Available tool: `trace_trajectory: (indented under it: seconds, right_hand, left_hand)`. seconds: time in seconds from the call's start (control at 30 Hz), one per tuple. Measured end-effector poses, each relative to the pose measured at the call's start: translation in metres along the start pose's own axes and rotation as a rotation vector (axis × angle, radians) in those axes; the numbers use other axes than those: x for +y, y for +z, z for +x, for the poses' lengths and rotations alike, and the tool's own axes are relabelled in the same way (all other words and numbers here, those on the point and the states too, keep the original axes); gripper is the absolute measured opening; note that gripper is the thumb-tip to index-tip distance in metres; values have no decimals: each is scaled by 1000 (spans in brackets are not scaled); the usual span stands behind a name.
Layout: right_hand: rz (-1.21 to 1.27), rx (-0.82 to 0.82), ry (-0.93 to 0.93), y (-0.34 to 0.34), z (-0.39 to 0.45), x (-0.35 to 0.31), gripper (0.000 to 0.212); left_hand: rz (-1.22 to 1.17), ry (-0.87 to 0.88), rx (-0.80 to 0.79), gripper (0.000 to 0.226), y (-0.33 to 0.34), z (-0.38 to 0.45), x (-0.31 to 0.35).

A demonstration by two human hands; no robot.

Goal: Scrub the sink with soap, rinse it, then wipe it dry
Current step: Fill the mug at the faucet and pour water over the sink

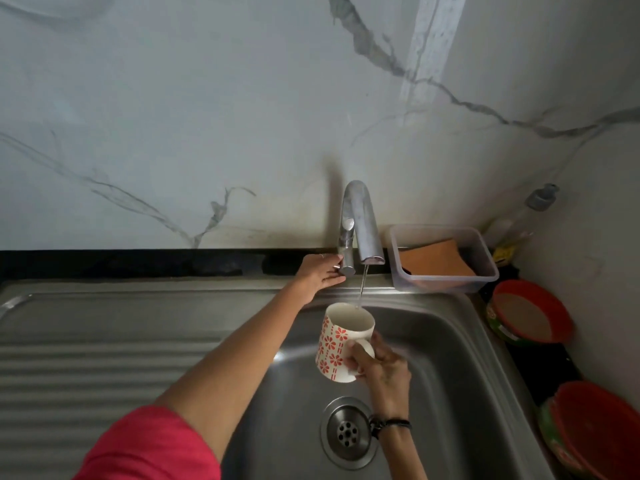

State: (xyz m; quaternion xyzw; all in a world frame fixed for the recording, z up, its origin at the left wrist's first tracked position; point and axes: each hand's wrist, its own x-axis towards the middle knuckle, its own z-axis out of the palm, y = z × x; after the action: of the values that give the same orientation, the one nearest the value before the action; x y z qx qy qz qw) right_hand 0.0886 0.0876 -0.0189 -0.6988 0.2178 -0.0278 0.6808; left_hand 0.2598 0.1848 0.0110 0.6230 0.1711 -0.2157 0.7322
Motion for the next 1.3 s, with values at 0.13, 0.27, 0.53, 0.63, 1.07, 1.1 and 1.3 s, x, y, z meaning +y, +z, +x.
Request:
trace_trajectory:
  seconds: [0.13, 0.27, 0.53, 0.63, 1.07, 1.1, 1.3]
  right_hand:
    - [-34, -6, -141, 5, 10, 7, 27]
    - [-80, 17, -247, 8, 15, 16, 33]
    - [-128, 152, -297, 14, 21, 58, 26]
    - [-81, 186, -267, 17, 17, 62, 39]
    - [-69, 186, -229, 19, 17, 69, 39]
    - [-69, 189, -230, 19, 16, 69, 39]
    - [-44, 206, -233, 17, 16, 62, 43]
  left_hand:
    - [-222, -23, -73, 7, -11, 5, -16]
    - [-344, -40, -76, 4, -13, 8, -22]
    - [-361, -73, -29, 7, -16, 7, -21]
    - [-328, -51, 18, 10, -12, 4, -21]
    - [-265, -83, 158, 8, -5, -2, -12]
    - [-261, -97, 161, 9, -4, -2, -10]
    - [-220, -101, 181, 9, -2, -2, -6]
